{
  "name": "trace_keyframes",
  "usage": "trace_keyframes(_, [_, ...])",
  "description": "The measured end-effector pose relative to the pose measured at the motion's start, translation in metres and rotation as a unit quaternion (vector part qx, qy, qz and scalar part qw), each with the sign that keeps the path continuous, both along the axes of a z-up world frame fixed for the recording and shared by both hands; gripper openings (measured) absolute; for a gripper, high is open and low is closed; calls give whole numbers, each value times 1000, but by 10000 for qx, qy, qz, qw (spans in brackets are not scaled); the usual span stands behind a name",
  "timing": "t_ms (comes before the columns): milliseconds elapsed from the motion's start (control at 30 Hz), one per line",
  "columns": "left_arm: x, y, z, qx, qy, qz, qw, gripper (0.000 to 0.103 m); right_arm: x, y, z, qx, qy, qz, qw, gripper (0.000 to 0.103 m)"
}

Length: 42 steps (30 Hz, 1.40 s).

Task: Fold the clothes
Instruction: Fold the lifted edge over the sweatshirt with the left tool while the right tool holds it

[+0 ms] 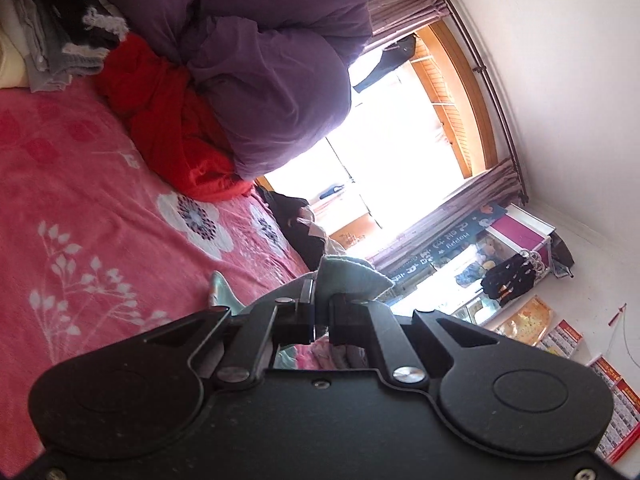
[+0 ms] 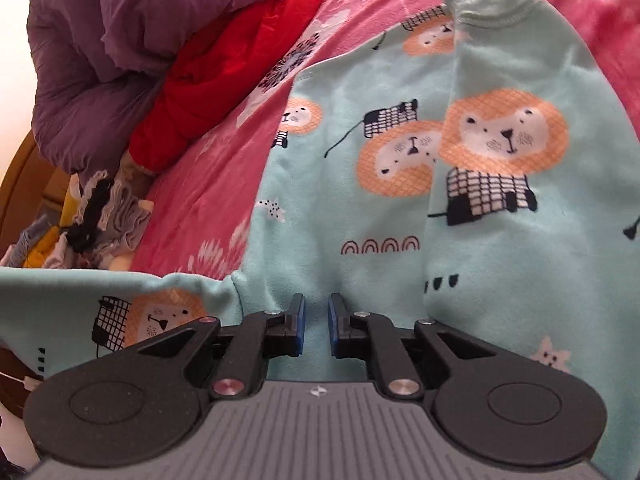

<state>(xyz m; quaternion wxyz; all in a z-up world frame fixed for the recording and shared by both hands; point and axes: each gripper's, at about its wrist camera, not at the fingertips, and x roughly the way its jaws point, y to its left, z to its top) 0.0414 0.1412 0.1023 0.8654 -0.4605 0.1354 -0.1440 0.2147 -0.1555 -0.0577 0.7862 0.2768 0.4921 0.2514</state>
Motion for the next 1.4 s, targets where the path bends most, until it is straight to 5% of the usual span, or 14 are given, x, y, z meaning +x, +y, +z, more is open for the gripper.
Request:
trace_keyframes(100, [8, -35, 16, 266, -72, -308, 9991, 3, -4, -9, -2, 295, 203, -166, 9992, 15])
trace_keyframes(200, [16, -75, 30, 582, -126, -628, 9962, 3, -19, -29, 11, 598, 42, -481, 9970, 31])
trace_keyframes(300, [23, -118, 33, 889, -87, -904, 9919, 3, -42, -59, 24, 810, -190, -667, 9943, 35])
trace_keyframes(467, [38, -187, 12, 1200, 213, -1302, 9840, 3, -90, -124, 28, 1136, -400, -1182, 9857, 37])
trace_keyframes(667, [60, -250, -27, 1610, 738, -1534, 9722, 3, -145, -213, 8, 1642, -648, -2368, 9554, 37])
trace_keyframes(767, [70, -279, -39, 1838, 891, -1669, 9646, 3, -147, -235, 1, 1491, -828, -2614, 9500, 37])
trace_keyframes(933, [85, -320, -65, 2381, 1171, -1875, 9457, 3, -149, -272, -21, 1980, -615, -3342, 9194, 37])
trace_keyframes(1200, [83, -368, -107, 3168, 1232, -2500, 9066, 4, -151, -317, -30, 1821, -677, -4126, 8900, 39])
trace_keyframes(1300, [74, -364, -107, 3128, 1086, -2805, 9010, 28, -151, -320, -37, 1765, -520, -4095, 8936, 45])
trace_keyframes(1333, [69, -358, -104, 3032, 1030, -2876, 9026, 46, -151, -319, -37, 1721, -503, -4051, 8965, 46])
trace_keyframes(1400, [54, -333, -93, 2845, 912, -2889, 9095, 49, -150, -313, -33, 1602, -546, -3952, 9029, 50])
